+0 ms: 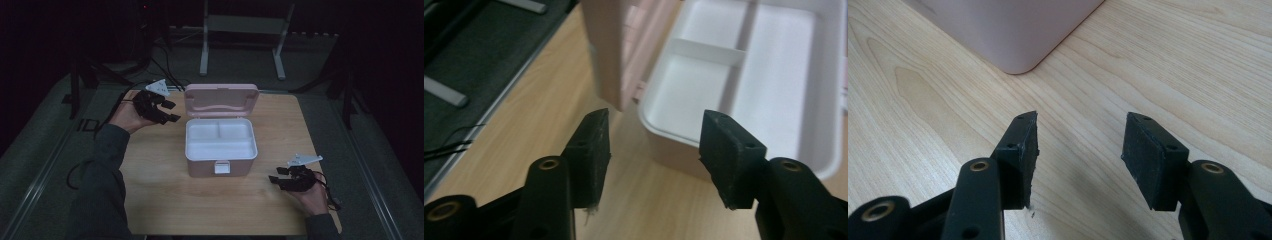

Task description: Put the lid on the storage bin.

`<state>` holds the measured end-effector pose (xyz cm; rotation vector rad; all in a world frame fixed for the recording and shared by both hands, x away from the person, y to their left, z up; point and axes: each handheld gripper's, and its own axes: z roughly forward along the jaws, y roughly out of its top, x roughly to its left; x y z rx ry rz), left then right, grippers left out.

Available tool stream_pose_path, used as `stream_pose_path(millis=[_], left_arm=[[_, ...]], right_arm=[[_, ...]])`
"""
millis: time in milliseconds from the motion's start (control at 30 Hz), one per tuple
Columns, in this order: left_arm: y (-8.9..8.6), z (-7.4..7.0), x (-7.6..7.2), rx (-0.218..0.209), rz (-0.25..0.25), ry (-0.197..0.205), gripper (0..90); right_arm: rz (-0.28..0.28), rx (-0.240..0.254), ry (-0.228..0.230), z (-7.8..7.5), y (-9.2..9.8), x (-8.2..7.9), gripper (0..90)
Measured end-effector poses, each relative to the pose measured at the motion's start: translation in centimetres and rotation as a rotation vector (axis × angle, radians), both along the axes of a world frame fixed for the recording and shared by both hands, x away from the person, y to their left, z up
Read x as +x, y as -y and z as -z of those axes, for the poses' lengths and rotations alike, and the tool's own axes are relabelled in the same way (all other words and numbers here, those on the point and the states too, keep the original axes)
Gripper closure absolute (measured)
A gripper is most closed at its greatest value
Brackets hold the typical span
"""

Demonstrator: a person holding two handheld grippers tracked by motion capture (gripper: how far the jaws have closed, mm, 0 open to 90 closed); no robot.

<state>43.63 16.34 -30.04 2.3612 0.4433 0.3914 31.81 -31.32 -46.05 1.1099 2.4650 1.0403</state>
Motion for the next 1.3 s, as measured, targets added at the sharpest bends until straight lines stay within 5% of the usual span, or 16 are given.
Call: stream_pose_path(millis=[700, 800, 1000, 1300], left_arm=[[2.4, -1.7, 2.0, -0.034, -0.007, 0.062, 42.8], [2.7, -2.0, 2.0, -0.042, 0.007, 0.057, 45.2], [3.1, -2.2, 2.0, -0.015, -0.005, 0.092, 69.2], [3.2, -2.0, 1.0, 0.0, 0.017, 0.104, 66.7]], right_arm=[[-0.006, 0.003, 0.0, -0.1, 0.0, 0.2, 47.8], [-0.006, 0.003, 0.0, 0.0, 0.0, 0.2, 47.8], [-0.004, 0.004, -0.001, 0.0, 0.0, 0.1, 47.8], [-0.007, 0.002, -0.002, 0.0, -0.1, 0.0, 47.8]])
